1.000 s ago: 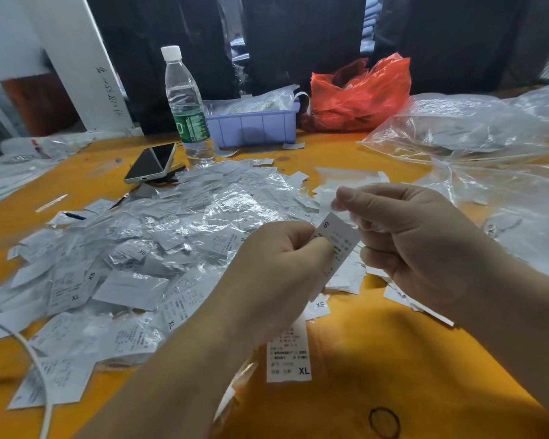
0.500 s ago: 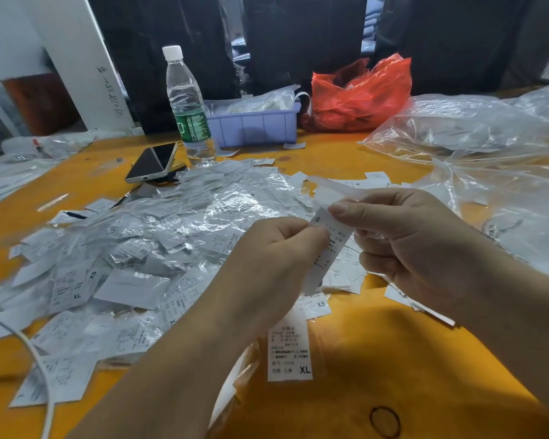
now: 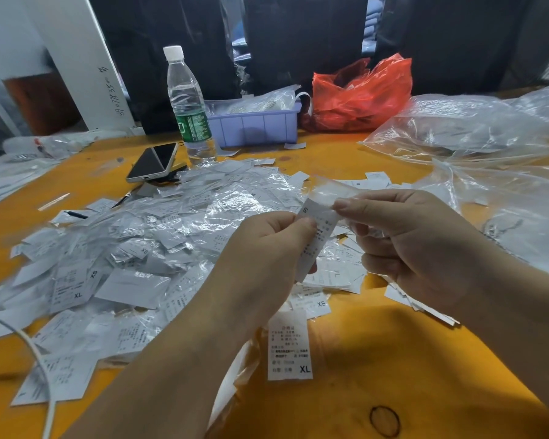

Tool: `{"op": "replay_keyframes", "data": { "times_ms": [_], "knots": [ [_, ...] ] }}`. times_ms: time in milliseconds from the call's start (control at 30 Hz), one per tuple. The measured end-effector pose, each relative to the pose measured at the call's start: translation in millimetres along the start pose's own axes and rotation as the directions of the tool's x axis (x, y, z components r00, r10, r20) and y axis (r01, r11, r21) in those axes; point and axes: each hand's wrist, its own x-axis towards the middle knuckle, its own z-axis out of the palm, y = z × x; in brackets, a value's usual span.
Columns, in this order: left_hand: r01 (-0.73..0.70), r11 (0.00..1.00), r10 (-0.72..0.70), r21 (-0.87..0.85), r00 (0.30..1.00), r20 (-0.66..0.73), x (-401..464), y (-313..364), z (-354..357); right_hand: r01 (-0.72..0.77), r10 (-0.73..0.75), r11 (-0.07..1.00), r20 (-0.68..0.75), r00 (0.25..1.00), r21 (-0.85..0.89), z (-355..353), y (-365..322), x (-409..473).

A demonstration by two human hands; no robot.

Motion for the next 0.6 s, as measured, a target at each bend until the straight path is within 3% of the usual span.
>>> {"op": "replay_keyframes", "data": {
  "times_ms": [367, 600],
  "knots": [
    [-0.063, 0.998, 0.062, 0.023, 0.997, 0.036, -1.8, 0.4, 0.7, -0.039, 0.039, 0.999, -0.023, 0.999, -0.009, -2.7, -0.6, 2.1],
    [-0.027, 0.997, 0.024, 0.071, 0.999, 0.034, -1.2, 0.2, -0.2, -0.046, 0.046, 0.999, 0.032, 0.998, 0.022, -2.4, -0.7, 1.4]
  ]
}}
